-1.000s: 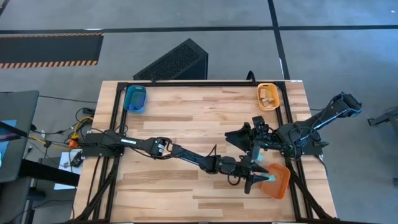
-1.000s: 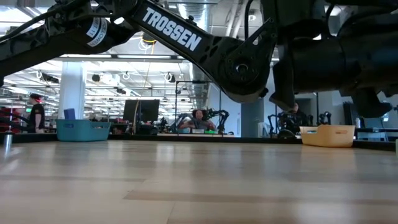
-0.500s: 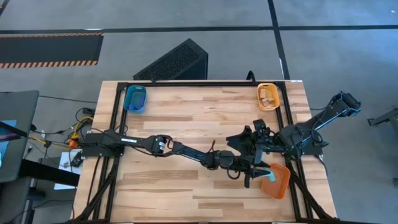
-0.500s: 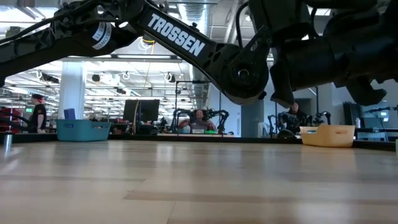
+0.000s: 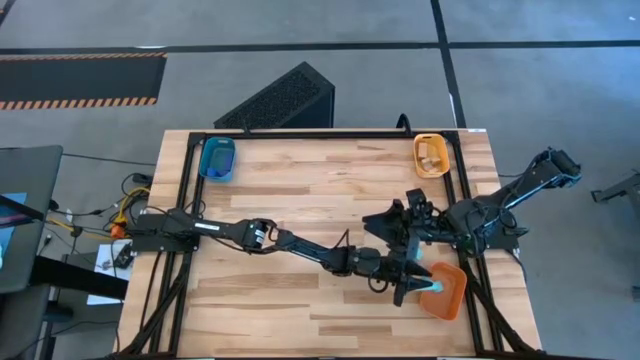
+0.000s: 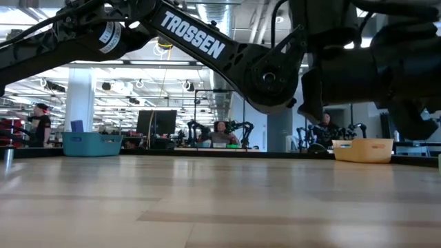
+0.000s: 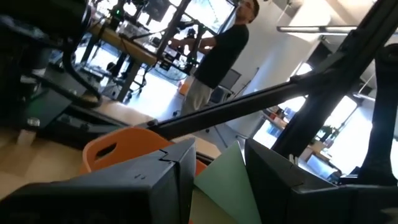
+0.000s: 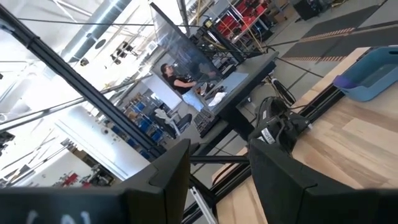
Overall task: Sort & place blocks by color
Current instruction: Put the top light blue block into the orange bin
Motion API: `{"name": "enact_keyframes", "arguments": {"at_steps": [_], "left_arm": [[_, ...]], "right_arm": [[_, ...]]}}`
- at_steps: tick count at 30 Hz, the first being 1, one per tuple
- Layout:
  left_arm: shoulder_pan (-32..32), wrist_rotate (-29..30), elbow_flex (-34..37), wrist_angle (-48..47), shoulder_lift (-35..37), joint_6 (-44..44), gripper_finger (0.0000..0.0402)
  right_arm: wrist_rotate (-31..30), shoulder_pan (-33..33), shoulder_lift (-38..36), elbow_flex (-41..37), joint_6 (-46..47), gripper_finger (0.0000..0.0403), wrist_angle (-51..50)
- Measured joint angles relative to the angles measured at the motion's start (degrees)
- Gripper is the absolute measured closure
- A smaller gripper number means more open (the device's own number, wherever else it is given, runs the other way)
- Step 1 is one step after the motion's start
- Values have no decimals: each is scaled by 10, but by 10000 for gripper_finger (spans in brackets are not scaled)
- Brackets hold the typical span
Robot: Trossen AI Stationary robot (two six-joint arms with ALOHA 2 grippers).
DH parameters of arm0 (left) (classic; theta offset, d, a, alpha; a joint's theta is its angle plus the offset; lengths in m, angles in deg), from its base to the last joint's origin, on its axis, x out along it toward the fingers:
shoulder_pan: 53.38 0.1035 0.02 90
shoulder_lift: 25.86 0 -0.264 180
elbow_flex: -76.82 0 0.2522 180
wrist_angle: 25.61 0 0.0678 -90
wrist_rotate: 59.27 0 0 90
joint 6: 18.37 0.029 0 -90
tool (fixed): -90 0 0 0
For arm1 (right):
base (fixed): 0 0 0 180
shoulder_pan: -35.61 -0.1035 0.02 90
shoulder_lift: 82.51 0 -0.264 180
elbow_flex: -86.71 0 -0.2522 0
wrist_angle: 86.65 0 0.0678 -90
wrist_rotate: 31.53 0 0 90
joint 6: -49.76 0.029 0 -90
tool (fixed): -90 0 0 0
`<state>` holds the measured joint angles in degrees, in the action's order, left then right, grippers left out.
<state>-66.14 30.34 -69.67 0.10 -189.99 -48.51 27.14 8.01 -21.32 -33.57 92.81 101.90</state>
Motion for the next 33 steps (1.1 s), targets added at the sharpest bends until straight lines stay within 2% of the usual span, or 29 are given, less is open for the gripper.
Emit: {"name": "enact_keyframes", "arguments": {"at_steps": [12,19,26,33], "left_arm": [[0,1,0,-5,0,-39,300],[-12,21,0,-16,0,-85,300],[-24,69,0,-29,0,-120,300],[-22,77,0,-27,0,-167,290]], "right_arm": [[0,0,0,0,0,217,-4],[0,0,0,0,0,217,-9],[0,0,0,0,0,217,-10],[0,0,0,0,-1,217,-10]]}}
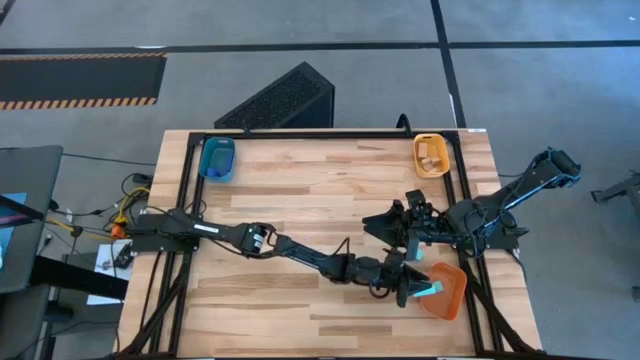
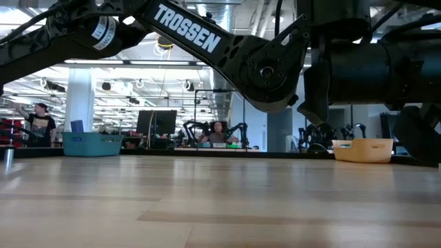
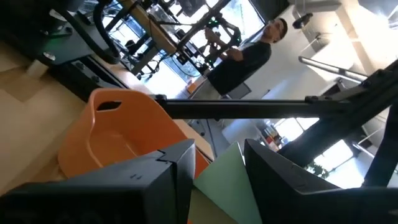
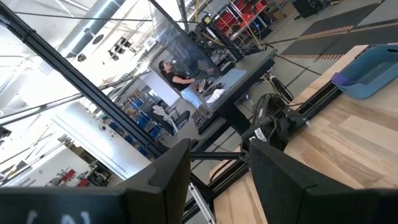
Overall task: Sort & place blocks by color
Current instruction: Put the top light blue block into the orange bin
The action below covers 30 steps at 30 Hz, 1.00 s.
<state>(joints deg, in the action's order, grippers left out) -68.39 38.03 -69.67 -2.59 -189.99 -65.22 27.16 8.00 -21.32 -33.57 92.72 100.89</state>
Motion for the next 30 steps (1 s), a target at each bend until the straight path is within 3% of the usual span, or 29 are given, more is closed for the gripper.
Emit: {"name": "enact_keyframes", "arguments": {"at_steps": [6,10,14,21,24,30], "left_arm": [[-2,26,0,-1,0,-8,264],[2,56,-1,4,0,-68,251],[10,47,-24,-14,0,-113,237],[17,-47,-23,14,0,-95,173],[28,-115,-23,16,0,-34,150],[61,-188,-23,30,9,0,155]], "right_arm": [[0,0,0,0,0,217,0],[0,1,0,0,-8,217,1],[0,7,0,0,-7,217,3],[0,8,0,0,-5,217,6],[0,8,0,0,-5,217,2],[-24,-2,-14,0,-14,217,-19]]}}
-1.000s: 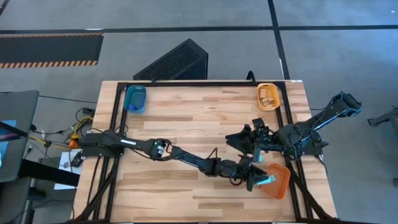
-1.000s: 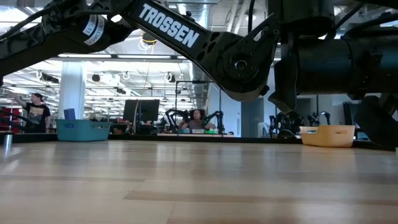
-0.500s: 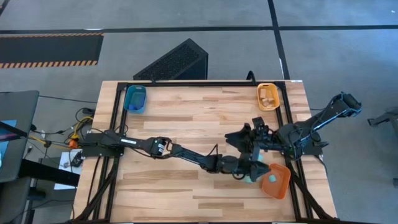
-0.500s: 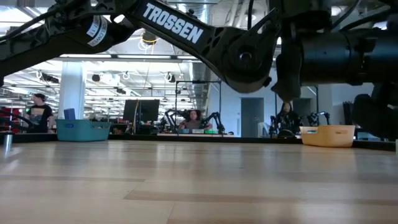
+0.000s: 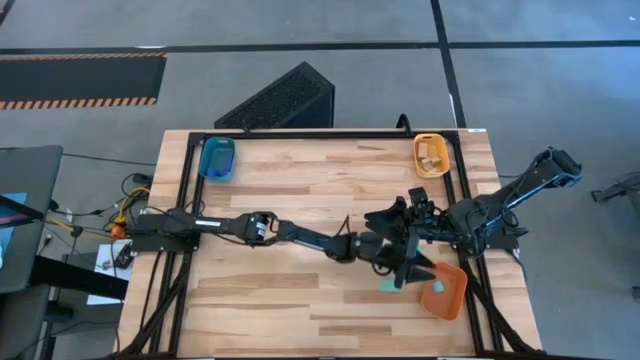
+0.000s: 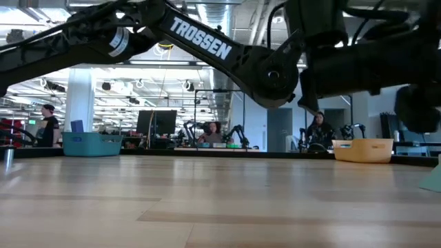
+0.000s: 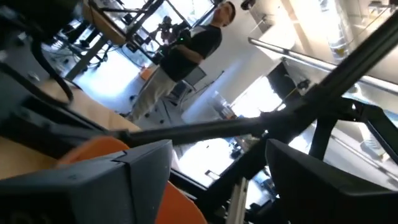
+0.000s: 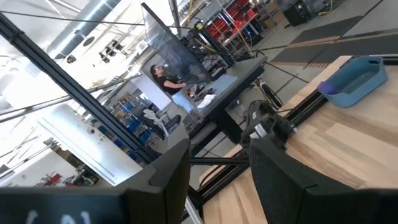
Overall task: Sort & place blocks by color
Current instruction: Put the top light blue block into the orange bin
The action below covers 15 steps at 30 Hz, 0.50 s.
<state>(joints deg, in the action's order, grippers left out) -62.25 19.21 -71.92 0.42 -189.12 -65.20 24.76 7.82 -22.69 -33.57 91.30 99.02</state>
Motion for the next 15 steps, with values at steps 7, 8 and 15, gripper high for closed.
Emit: {"name": "enact_keyframes", "arguments": {"at_steps": [7,8,15], "left_arm": [[35,-69,0,-213,79,108,220],[39,-73,0,-259,92,131,230],[48,3,2,-546,177,281,278]], "right_arm": [[-52,-36,-60,0,-36,217,-33],[-65,-44,-71,1,-46,217,-40],[-171,-73,-145,1,20,217,-261]]}}
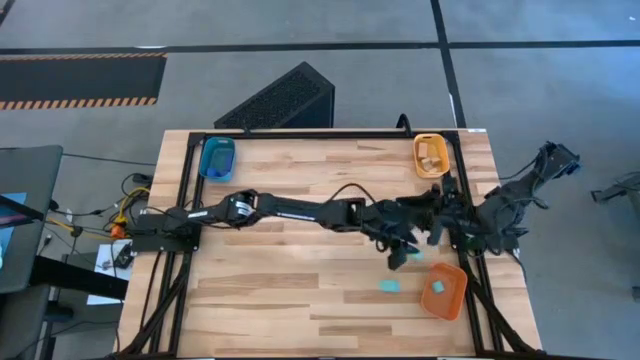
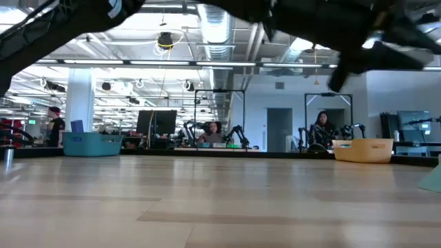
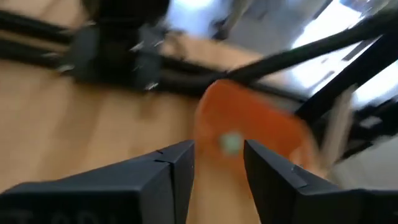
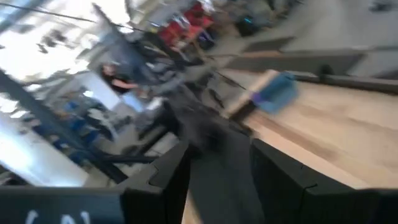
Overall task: Sort & place blocks by color
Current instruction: Put the top light blue block into the orange bin
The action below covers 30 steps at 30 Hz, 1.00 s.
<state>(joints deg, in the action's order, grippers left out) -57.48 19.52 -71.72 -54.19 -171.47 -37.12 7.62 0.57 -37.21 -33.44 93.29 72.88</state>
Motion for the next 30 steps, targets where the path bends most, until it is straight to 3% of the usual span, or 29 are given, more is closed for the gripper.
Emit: {"name": "enact_keyframes", "arguments": {"at_steps": [3,6,13,21,26,30], "left_arm": [[0,37,0,-82,10,49,288],[0,38,0,-134,10,77,290],[12,-8,0,-173,9,127,291],[44,-82,0,-287,9,194,291],[61,-131,16,-344,20,241,291],[84,-158,98,-348,62,262,291]], "right_arm": [[-4,0,-13,0,58,217,-81],[-8,0,-15,0,107,217,-162],[-24,0,-9,-2,305,216,-357],[-22,10,16,-2,414,216,-439],[14,19,44,-2,484,216,-505],[73,17,69,-21,559,216,-554]]}}
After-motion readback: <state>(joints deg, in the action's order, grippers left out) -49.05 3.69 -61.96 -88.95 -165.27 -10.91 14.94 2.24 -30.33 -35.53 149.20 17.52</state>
